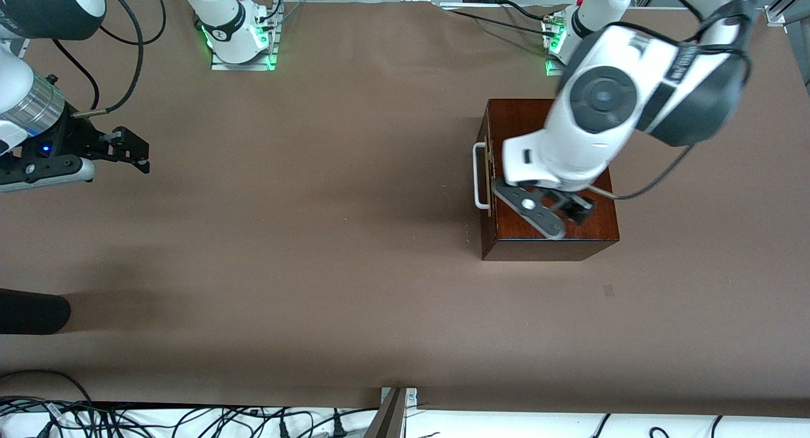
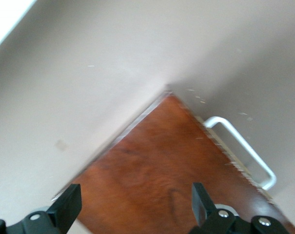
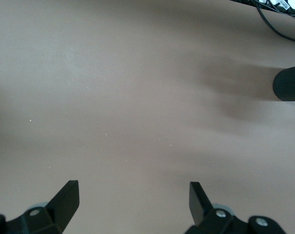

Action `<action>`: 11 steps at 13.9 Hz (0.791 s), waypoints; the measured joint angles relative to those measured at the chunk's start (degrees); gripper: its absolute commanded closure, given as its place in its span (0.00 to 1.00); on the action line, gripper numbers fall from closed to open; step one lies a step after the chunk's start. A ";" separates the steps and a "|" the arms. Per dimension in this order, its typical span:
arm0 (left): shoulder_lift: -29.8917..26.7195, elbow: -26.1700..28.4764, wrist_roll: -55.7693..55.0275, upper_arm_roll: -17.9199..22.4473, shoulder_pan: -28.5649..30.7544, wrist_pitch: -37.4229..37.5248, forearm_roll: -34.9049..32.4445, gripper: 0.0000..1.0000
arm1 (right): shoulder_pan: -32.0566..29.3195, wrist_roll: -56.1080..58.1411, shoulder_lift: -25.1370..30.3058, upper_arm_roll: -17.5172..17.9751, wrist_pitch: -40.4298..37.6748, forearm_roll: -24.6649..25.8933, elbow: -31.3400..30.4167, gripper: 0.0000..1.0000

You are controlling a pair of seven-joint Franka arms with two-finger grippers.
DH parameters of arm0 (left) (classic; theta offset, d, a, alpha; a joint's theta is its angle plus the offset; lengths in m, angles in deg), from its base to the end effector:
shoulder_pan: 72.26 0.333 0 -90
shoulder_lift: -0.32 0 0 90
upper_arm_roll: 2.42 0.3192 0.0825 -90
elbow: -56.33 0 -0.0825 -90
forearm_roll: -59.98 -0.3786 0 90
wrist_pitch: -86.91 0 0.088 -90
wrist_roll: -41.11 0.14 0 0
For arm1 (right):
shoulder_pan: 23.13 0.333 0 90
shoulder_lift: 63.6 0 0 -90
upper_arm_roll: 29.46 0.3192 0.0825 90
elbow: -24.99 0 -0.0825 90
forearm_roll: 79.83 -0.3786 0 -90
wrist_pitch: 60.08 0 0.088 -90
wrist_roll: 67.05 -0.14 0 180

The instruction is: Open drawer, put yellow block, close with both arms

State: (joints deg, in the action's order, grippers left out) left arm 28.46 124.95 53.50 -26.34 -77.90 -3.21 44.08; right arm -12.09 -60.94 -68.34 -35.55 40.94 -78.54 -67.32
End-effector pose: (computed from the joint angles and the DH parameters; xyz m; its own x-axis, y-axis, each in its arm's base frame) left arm 0.6328 -0.2458 0.4834 0.7592 -0.6440 -0.0941 -0.6502 -0.7569 -0.0654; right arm 0.5897 0.0504 0.5464 0.9782 0.1968 0.0659 0.1946 -0.9801 0.0383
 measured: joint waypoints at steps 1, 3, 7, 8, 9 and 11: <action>-0.01 -1.26 -0.03 0.02 1.85 -0.36 0.83 0.00 | 0.00 0.00 -0.01 0.00 0.13 0.00 0.00 0.00; -0.07 -2.16 -0.10 0.26 6.27 -2.82 5.92 0.00 | 0.01 0.00 -0.09 0.01 0.43 0.00 0.00 0.00; -3.61 1.87 -0.07 1.08 16.58 -3.83 11.72 0.00 | 0.10 0.00 -0.12 0.21 0.68 0.00 0.00 0.00; -6.19 4.15 -0.07 2.58 17.79 -3.31 12.18 0.00 | 0.12 0.00 -0.12 0.27 0.69 0.00 0.00 0.00; -9.12 6.55 -0.07 4.52 18.14 -3.02 12.49 0.00 | 0.14 0.00 -0.12 0.29 0.70 0.00 0.00 0.00; -14.79 11.27 -1.02 8.54 17.52 -2.72 13.60 0.00 | 0.14 0.00 -0.12 0.29 0.70 -0.01 0.00 0.00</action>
State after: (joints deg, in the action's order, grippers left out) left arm 13.68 136.23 52.48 -17.80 -60.38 -5.93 57.68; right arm -11.95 -60.94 -68.46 -35.25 41.64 -78.54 -67.32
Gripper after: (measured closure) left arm 0.000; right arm 0.000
